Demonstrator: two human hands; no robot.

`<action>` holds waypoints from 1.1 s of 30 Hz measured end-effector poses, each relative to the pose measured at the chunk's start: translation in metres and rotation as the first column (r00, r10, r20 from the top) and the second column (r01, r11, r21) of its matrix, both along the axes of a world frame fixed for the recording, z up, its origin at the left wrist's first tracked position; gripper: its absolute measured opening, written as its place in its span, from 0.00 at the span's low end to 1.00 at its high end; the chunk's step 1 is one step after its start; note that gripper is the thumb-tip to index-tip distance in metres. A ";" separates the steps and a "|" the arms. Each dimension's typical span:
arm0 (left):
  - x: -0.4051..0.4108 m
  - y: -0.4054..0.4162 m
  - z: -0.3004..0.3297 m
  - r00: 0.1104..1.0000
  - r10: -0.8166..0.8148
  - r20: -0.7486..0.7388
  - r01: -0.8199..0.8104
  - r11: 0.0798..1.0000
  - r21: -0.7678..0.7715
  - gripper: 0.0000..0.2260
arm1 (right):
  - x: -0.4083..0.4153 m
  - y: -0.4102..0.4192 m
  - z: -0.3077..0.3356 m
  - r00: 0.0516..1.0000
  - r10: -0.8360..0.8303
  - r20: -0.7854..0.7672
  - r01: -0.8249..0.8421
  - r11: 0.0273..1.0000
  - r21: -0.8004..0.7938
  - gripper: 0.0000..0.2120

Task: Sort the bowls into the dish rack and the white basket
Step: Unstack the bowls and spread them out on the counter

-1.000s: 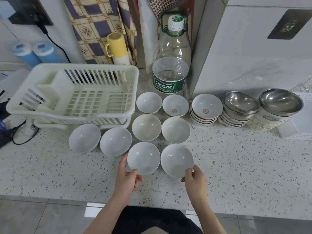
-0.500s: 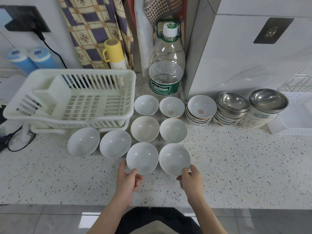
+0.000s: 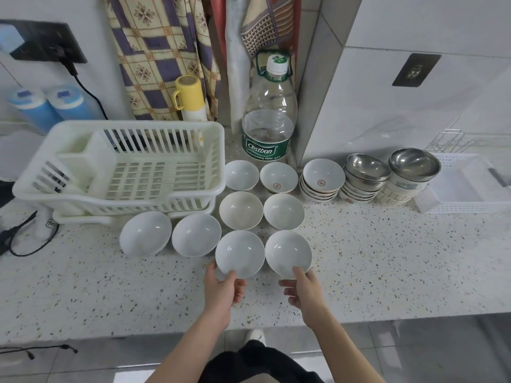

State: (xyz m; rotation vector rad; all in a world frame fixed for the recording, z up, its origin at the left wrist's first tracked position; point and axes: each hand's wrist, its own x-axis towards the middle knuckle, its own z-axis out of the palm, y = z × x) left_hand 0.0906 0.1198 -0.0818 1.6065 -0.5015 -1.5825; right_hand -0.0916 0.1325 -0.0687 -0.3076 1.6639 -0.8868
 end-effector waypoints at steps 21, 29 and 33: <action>-0.006 0.039 0.022 0.991 -0.128 0.047 0.127 0.991 0.039 0.12 | -0.015 0.015 0.019 0.986 0.082 -0.143 -0.090 0.995 -0.050 0.14; -0.085 -0.029 0.052 0.975 -0.194 0.105 0.209 0.964 -0.164 0.10 | -0.093 -0.012 0.025 0.902 0.404 -0.153 -0.395 0.914 0.088 0.14; -0.135 -0.087 0.056 0.964 -0.224 0.146 0.246 0.957 -0.154 0.12 | -0.137 -0.036 0.030 0.887 0.434 -0.157 -0.423 0.901 0.100 0.10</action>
